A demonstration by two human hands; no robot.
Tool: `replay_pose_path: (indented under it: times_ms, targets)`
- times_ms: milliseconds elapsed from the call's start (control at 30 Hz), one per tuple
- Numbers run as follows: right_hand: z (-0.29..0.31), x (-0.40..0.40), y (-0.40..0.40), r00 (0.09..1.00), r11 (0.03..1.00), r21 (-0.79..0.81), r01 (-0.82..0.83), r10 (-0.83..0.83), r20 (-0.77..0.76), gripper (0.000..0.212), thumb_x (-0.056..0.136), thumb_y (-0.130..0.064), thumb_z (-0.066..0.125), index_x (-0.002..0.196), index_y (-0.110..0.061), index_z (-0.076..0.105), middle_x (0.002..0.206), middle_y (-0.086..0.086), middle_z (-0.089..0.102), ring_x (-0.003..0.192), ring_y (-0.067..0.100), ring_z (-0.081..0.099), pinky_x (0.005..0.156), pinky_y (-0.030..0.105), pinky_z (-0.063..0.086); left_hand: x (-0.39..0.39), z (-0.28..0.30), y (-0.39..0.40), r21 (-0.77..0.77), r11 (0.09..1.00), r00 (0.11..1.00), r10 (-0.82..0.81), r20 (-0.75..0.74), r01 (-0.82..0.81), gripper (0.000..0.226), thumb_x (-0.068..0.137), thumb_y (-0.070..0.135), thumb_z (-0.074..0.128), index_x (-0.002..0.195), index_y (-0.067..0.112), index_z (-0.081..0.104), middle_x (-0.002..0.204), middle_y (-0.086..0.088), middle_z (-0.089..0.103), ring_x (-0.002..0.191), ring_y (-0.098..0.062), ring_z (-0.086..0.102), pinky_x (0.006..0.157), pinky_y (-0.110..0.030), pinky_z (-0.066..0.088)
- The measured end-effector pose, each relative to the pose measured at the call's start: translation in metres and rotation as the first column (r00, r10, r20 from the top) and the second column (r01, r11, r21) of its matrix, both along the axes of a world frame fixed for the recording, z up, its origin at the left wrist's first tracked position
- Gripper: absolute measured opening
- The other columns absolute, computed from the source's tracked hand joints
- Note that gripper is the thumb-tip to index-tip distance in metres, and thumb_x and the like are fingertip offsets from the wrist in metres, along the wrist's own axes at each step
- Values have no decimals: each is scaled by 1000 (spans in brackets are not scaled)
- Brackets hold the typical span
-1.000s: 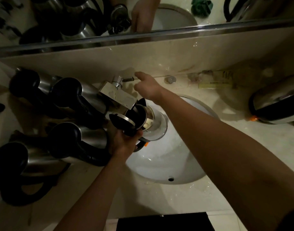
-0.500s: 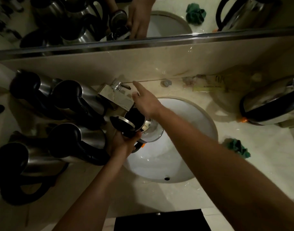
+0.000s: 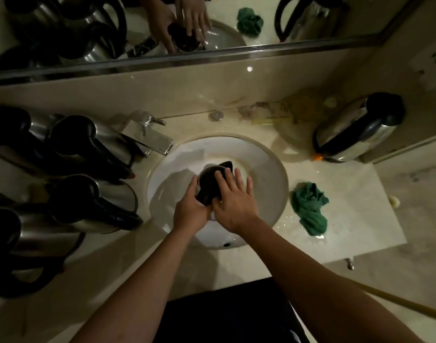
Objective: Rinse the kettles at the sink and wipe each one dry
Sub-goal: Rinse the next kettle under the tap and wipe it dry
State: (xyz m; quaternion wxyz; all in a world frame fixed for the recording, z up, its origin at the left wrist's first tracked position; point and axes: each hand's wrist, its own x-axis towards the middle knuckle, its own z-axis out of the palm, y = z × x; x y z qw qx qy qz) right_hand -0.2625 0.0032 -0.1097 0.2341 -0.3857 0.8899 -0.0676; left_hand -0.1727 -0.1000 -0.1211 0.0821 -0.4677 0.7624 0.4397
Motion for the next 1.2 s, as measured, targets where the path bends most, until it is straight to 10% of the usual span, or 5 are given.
replay_pose_path:
  times_ms: [500, 667, 933, 1033, 1200]
  targets:
    - [0, -69, 120, 624, 602, 313, 735, -781, 37, 89, 95, -31, 58, 163, -32, 0, 168, 28, -5, 155, 49, 5, 124, 65, 15, 4, -14, 20, 108, 963, 968, 249, -23, -245, 34, 75, 47, 79, 81, 15, 70, 72, -4, 69, 72, -27, 70, 63, -36, 58]
    - [-15, -44, 131, 813, 779, 247, 577, -578, -75, 58, 96, -14, 55, 149, -27, 36, 132, 15, 59, 119, 36, 58, 99, 55, 54, 9, -20, 19, 297, 899, 935, 352, -53, -322, 43, 70, 40, 81, 106, 20, 70, 81, -4, 74, 72, -23, 71, 68, -36, 59]
    - [36, -41, 115, 628, 609, -180, 772, -690, 360, 18, 97, -13, 62, 115, -15, 57, 105, 4, 66, 87, 20, 67, 74, 24, 60, 1, 9, 6, 477, 742, 823, 565, -63, -472, 34, 77, 18, 83, 108, 13, 71, 90, -8, 70, 85, -28, 66, 62, -31, 50]
    - [72, -44, 103, 682, 616, -328, 717, -522, 512, 20, 104, -14, 55, 122, -11, 61, 113, 7, 69, 105, 25, 67, 89, 37, 60, 8, 37, 2, 530, 692, 784, 615, -79, -489, 25, 82, 14, 79, 105, 8, 70, 86, -9, 68, 82, -26, 65, 57, -34, 53]
    - [111, -40, 62, 397, 402, -286, 870, -224, 890, 24, 105, -20, 52, 127, -17, 61, 122, 13, 69, 117, 33, 66, 100, 52, 56, 32, 68, -1, 697, 575, 681, 713, -170, -429, 29, 80, 23, 80, 107, 14, 74, 108, -14, 73, 106, -30, 67, 85, -45, 58]
